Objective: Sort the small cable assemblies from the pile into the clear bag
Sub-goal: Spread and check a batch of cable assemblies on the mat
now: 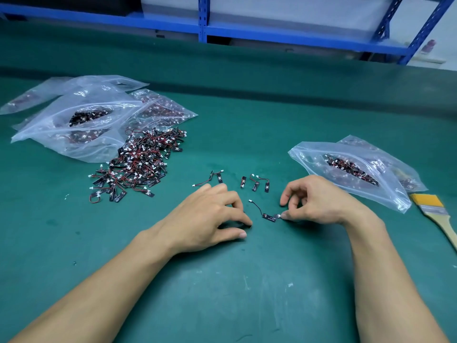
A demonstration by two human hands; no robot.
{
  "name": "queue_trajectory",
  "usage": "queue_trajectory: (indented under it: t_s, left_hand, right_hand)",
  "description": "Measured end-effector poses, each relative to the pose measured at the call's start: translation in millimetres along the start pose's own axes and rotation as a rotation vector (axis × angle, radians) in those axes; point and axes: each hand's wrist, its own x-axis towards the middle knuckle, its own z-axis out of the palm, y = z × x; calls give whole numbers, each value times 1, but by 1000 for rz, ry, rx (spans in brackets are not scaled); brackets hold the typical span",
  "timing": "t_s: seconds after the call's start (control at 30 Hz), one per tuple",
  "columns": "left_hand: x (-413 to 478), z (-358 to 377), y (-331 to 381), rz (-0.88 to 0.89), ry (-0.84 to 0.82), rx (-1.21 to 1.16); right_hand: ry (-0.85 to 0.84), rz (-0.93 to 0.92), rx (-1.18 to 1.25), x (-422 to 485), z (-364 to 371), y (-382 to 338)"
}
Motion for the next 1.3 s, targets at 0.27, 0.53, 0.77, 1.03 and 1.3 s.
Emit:
queue_trajectory:
  t_s: [0.27, 0.53, 0.77, 1.03, 1.3]
  left_hand:
    - [0, -1, -1, -20, -17, 40]
    - [-2, -1, -7, -28, 78, -8]
    - [-7, -15, -34, -190, 334, -11]
    - [-14, -16, -56, -384, 476, -65]
    - [-15, -10, -67, -529, 490, -142]
  right_hand:
    - [22, 35, -50, 1, 4, -8]
    - [8, 45, -136, 0, 11, -19]
    - [0, 47, -147, -2, 13, -22]
    - [43, 14, -208, 2, 20, -25]
    - [16, 0, -155, 4, 19, -20]
